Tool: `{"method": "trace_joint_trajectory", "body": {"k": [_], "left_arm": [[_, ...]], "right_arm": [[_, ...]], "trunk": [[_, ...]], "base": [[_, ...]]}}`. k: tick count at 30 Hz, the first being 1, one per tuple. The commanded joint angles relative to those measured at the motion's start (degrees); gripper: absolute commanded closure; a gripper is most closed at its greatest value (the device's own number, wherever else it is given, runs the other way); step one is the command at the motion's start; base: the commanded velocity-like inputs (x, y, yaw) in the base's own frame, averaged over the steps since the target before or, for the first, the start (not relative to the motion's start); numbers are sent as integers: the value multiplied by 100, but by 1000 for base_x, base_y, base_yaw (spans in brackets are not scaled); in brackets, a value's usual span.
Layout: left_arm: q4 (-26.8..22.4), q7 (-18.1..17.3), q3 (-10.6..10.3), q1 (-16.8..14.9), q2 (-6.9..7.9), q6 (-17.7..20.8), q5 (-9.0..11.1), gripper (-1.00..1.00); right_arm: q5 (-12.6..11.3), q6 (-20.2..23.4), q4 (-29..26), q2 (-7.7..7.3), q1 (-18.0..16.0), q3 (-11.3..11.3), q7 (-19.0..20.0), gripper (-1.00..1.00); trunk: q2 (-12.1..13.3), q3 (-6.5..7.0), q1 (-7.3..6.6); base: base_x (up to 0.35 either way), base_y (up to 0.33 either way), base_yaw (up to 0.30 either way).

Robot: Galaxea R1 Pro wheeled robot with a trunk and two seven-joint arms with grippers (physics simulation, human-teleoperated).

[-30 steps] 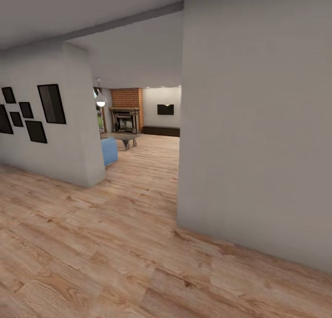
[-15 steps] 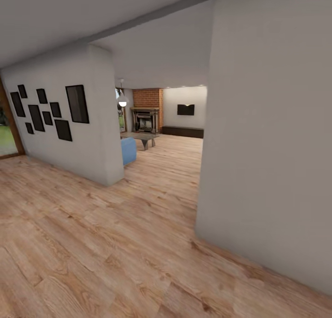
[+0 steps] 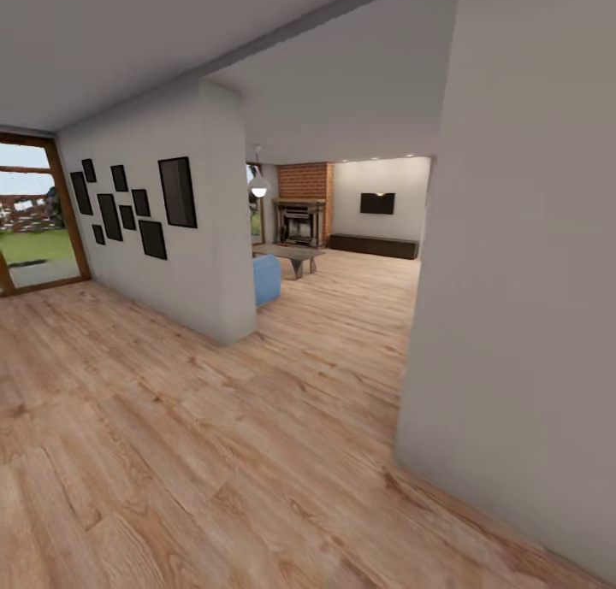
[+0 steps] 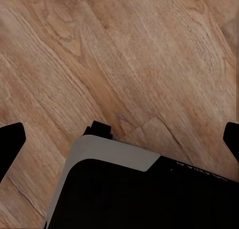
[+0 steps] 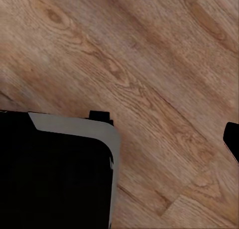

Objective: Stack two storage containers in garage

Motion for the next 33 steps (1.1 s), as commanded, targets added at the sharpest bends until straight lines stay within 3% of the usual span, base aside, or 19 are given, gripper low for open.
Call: {"method": "trace_joint_trajectory", "body": {"k": [1,33], "left_arm": [[2,12,-23,-4,-1,-14,28,-100],[2,12,-23,-4,-1,-19,28,-100]], "right_arm": [[-38,-26,14,4,-6,47,1,-100],[-31,-26,14,15,-6,63,-72,-100]], "trunk": [[-5,-8,4],[-5,-9,4]], "base": [[327,0,24],[327,0,2]]}}
